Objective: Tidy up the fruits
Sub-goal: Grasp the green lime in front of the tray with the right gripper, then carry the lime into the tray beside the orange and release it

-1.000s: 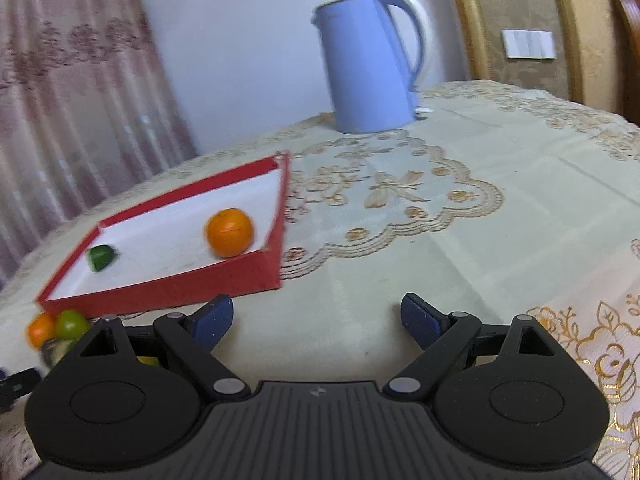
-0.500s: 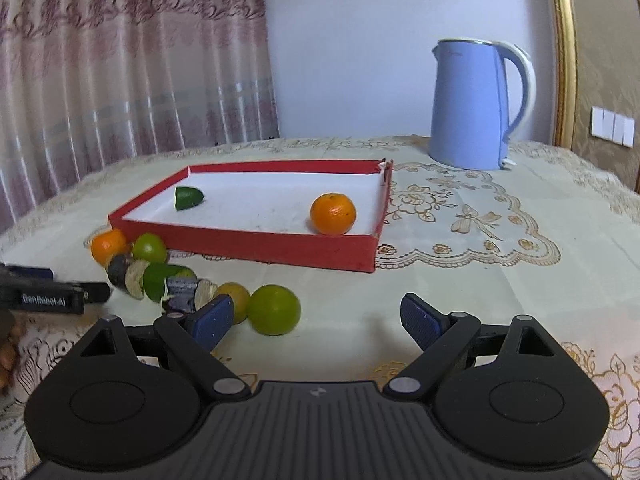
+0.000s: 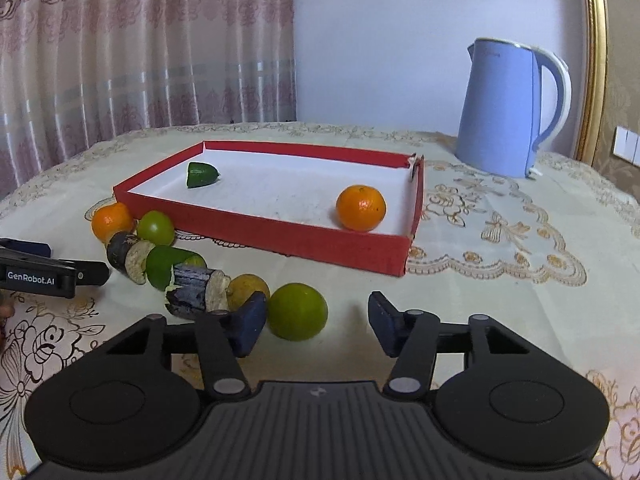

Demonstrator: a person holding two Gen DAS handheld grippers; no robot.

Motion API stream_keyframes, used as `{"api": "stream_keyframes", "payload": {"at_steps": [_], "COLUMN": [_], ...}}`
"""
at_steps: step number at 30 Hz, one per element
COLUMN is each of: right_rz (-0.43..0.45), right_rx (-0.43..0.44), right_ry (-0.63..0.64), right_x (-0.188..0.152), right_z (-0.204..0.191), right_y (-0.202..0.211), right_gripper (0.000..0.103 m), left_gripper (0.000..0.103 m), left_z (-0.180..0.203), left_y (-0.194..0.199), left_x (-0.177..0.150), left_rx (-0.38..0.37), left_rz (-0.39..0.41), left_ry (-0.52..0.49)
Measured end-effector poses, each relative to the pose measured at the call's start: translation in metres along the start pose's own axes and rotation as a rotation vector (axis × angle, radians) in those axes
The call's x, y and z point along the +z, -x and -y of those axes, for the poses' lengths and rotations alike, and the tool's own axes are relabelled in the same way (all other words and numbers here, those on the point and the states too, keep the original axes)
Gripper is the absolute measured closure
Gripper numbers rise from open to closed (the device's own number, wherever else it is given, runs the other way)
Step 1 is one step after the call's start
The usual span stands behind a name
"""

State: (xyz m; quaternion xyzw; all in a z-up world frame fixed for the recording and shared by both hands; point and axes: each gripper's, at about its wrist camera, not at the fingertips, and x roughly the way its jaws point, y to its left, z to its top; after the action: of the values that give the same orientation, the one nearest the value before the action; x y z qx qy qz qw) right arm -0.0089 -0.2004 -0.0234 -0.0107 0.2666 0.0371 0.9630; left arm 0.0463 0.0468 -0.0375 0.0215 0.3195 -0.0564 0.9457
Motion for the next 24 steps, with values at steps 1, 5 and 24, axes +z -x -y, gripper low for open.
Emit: {"api": "stream_keyframes", "payload": {"at_steps": [1,5,24], "right_rz": [0.003,0.004,0.084], "right_rx": [0.001,0.024,-0.005], "right_ry": [0.006,0.014,-0.007], "right_x": [0.0,0.001,0.009], "right_z": [-0.001,0.0,0.005], "right_y": [0.0,-0.001,0.015], "right_gripper": [0.052,0.064,0.072], "left_gripper": [0.0,0.0,0.0], "left_z": [0.0,0.0,0.0], "left_y": [0.0,0.0,0.0], "left_x": [0.0,0.0,0.0], "left_rx": [0.0,0.0,-0.001], "left_rz": [0.0,0.0,0.001], "left_ry": [0.0,0.0,0.0]}}
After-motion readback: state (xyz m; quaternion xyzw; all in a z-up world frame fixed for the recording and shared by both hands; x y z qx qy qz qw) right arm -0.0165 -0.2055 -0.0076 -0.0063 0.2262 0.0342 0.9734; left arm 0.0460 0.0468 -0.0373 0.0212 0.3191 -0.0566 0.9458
